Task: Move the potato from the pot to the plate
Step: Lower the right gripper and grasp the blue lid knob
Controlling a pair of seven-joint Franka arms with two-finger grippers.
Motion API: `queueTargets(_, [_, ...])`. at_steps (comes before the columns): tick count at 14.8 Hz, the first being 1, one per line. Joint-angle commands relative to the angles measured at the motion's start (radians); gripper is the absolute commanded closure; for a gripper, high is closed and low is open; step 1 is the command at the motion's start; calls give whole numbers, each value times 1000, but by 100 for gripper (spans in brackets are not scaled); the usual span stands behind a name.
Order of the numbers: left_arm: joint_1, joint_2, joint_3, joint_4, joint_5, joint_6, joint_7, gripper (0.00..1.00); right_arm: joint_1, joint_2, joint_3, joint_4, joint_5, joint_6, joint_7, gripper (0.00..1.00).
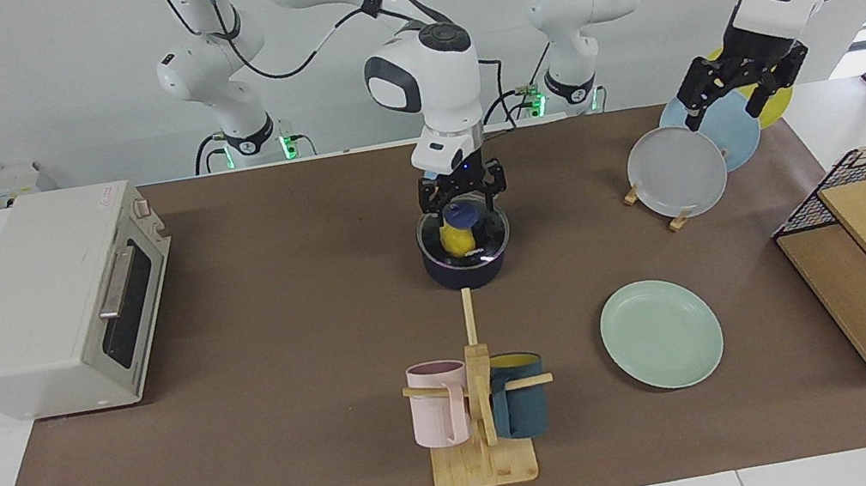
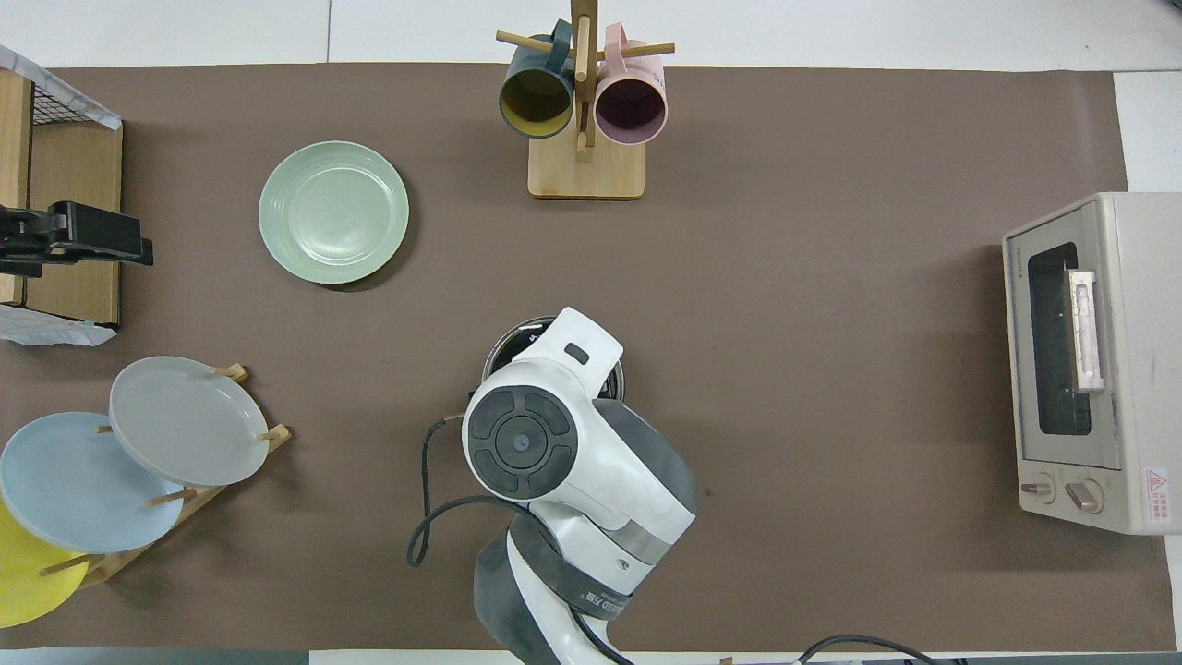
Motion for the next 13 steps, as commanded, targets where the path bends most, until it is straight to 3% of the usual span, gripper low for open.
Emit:
queueTargets(1, [3, -27, -5, -34, 4, 19, -24, 0, -16, 5, 4, 0, -16, 19, -30, 0])
queueTargets(13, [-6, -26, -10, -32, 6, 25, -45, 0, -29, 5, 4, -17, -14, 27, -32, 1])
